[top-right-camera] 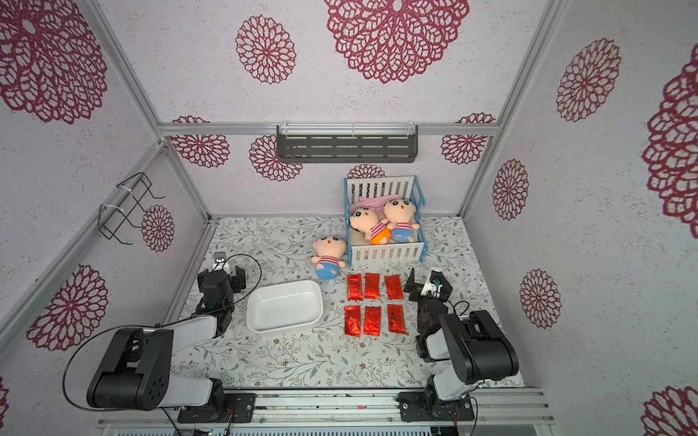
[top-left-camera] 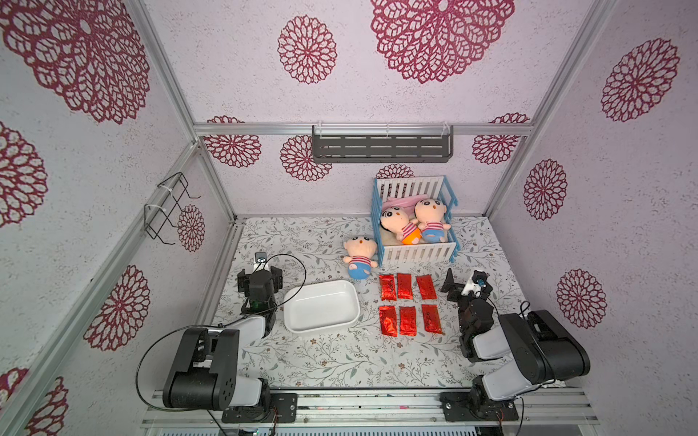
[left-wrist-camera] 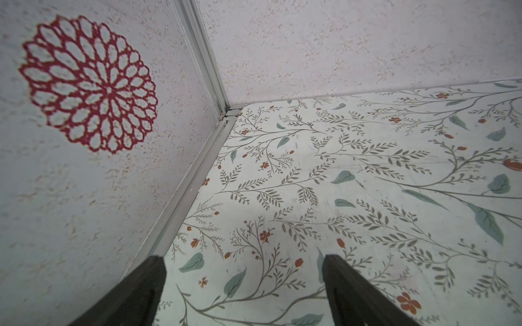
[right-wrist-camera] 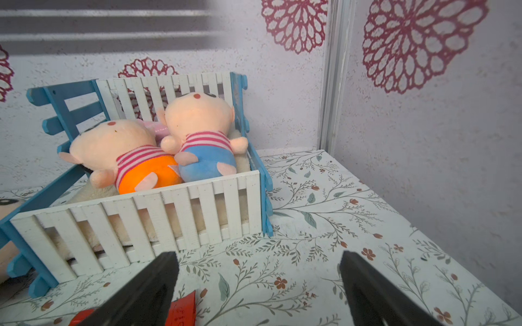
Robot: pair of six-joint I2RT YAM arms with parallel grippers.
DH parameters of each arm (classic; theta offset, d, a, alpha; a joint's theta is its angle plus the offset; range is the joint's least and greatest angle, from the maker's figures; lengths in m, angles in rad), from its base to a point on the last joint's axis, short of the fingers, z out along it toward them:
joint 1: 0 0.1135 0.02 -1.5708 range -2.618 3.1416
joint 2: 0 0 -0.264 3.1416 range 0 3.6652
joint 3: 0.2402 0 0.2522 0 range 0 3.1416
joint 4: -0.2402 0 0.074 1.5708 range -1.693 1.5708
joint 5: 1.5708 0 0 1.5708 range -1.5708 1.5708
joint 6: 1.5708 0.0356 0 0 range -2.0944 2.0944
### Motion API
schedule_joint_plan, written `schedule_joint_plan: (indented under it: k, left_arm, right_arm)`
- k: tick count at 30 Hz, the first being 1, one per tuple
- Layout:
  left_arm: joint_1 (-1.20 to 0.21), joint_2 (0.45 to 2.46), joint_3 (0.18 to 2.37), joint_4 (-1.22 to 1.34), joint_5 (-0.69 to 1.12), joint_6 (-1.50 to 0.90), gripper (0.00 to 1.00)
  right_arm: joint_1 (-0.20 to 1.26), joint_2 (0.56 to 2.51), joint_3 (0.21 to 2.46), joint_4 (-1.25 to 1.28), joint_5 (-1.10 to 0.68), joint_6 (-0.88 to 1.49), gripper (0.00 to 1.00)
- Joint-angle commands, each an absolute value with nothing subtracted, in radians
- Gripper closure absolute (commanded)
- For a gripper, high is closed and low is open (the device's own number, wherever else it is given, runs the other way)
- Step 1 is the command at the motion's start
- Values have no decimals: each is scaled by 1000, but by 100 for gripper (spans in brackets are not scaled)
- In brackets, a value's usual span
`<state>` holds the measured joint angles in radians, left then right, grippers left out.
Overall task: Take the tea bags out of the storage box
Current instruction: Reset both arms
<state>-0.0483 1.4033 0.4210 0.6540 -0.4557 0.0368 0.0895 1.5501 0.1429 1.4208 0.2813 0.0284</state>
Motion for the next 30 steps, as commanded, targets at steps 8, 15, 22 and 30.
schedule_joint_plan:
  k: [8, 15, 22, 30]
  left_arm:
    - [9, 1516, 388, 947, -371, -40, 5]
    - [76, 1532, 385, 906, -221, -100, 3]
    - [128, 1547, 427, 855, -172, -144, 3]
    - [127, 1548, 425, 861, -176, -140, 3]
  right_arm:
    - [84, 1543, 147, 1473, 260, 12, 3]
    - [84, 1541, 160, 1446, 266, 19, 1]
    - [84, 1539, 156, 1452, 286, 25, 1]
    - [84, 1539, 175, 1416, 293, 30, 1]
